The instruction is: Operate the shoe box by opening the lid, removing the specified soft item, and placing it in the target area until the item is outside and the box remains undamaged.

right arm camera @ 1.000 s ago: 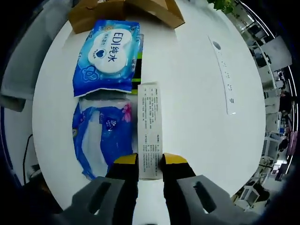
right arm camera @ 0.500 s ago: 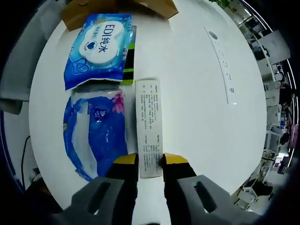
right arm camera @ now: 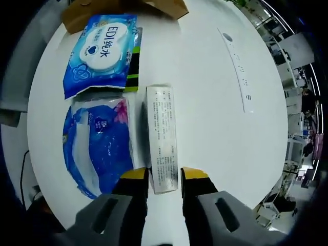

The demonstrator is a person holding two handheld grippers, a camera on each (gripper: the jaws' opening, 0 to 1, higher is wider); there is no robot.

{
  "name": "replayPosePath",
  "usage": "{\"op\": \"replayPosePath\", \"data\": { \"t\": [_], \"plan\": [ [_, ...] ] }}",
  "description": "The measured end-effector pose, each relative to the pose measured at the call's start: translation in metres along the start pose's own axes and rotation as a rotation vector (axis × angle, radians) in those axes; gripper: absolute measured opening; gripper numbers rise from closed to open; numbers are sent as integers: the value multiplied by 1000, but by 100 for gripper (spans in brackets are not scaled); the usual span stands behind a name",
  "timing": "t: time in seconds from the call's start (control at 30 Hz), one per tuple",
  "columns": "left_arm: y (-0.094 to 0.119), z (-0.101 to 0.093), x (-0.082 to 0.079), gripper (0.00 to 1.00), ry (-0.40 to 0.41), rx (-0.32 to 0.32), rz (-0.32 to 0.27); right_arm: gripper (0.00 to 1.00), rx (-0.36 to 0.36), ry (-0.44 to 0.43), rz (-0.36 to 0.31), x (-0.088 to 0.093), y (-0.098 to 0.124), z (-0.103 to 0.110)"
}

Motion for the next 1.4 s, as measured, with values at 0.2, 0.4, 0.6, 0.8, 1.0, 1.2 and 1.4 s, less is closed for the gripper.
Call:
{"op": "replayPosePath", "data": {
  "t": [0.2,0.4,0.6,0.8,1.0,1.2,1.4],
  "plan": [
    [1,-1,0,6,-2,0,-3,29,20,-25,-6,2,11,4],
    [0,-3,-3,9,-92,9,-4,36,65,-87,-46,-6,31,7],
    [2,-7,-3,20,-127,19,-7,40,110,-155,-87,-13,48,14],
    [6,-12,-4,26,-135,54,-19,49,171,-225,-119,-21,67,25],
    [14,-16,-7,28,-164,79,-18,55,206,-307,-162,-32,79,39],
    [23,-23,-11,30,-218,121,7,62,256,-427,-235,-47,95,53],
    [28,-35,-22,33,-299,174,28,70,315,-501,-287,-57,111,63]
  ]
}}
Point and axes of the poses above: the point that each gripper's makers call its tool centre point, and the gripper's own axes: y roughly backward along the fingers, z roughly to its left, x roughly out of its underside, the point moved 1 cm from there along y, roughly backward along the fingers, and after that the axes turned 14 degrees about y, right-handed, at the moved point
